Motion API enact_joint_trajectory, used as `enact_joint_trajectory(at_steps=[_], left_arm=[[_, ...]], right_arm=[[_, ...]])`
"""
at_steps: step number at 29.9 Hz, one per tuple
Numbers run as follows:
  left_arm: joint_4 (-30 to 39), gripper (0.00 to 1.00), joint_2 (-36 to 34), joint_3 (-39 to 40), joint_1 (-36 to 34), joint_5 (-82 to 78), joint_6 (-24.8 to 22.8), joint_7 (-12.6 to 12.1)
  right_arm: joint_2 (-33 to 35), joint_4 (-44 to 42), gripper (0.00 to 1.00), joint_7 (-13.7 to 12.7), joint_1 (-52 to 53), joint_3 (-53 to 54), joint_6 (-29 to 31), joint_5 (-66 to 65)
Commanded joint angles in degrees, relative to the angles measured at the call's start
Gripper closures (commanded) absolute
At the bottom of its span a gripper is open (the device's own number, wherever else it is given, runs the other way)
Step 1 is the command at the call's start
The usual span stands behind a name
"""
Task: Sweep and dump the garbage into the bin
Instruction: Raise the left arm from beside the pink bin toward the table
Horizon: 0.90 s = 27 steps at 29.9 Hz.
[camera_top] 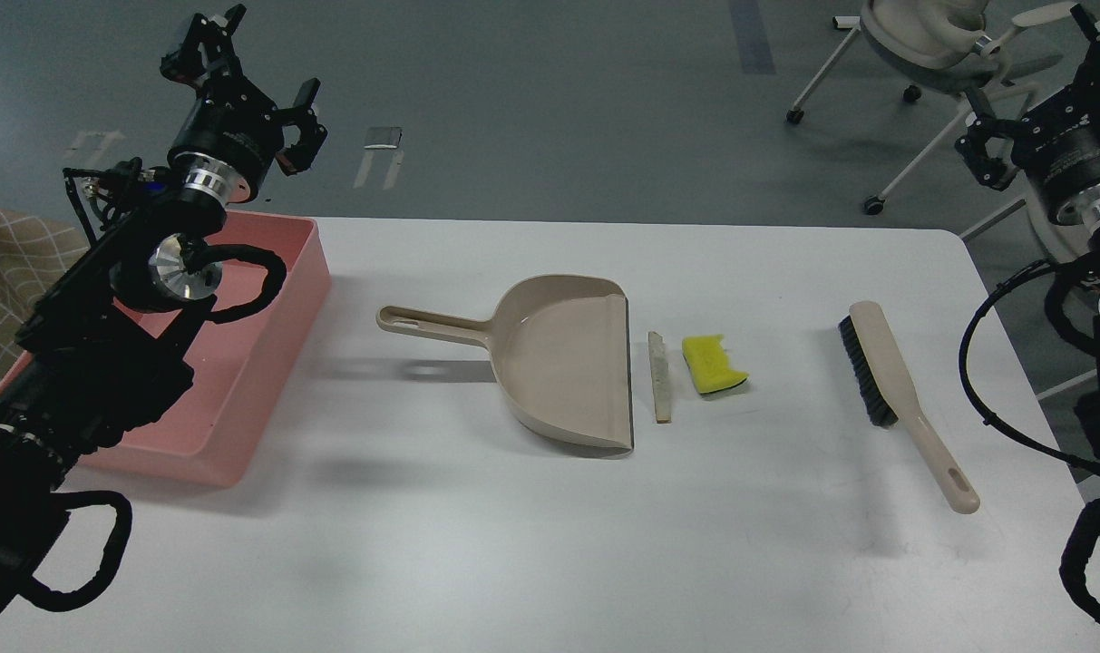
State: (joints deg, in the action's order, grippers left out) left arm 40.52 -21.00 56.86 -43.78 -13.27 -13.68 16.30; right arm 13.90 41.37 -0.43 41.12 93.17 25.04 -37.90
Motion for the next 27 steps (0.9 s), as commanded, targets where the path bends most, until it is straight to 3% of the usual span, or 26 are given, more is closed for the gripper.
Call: enact_joint_trajectory(at_steps=[1,27], left_arm=[[0.0,0.02,0.1,0.0,0.1,0.0,0.0,0.0],[-1.3,0.02,0.6,0.5,-0.8,0.2,-1.1,0.7]], right_arm=[[-0.3,0.2,0.00,0.0,0.0,0.0,-0.1,0.0],[-0.8,-0.8,0.00,-0.5,1.7,-0.1,0.5,0.1]])
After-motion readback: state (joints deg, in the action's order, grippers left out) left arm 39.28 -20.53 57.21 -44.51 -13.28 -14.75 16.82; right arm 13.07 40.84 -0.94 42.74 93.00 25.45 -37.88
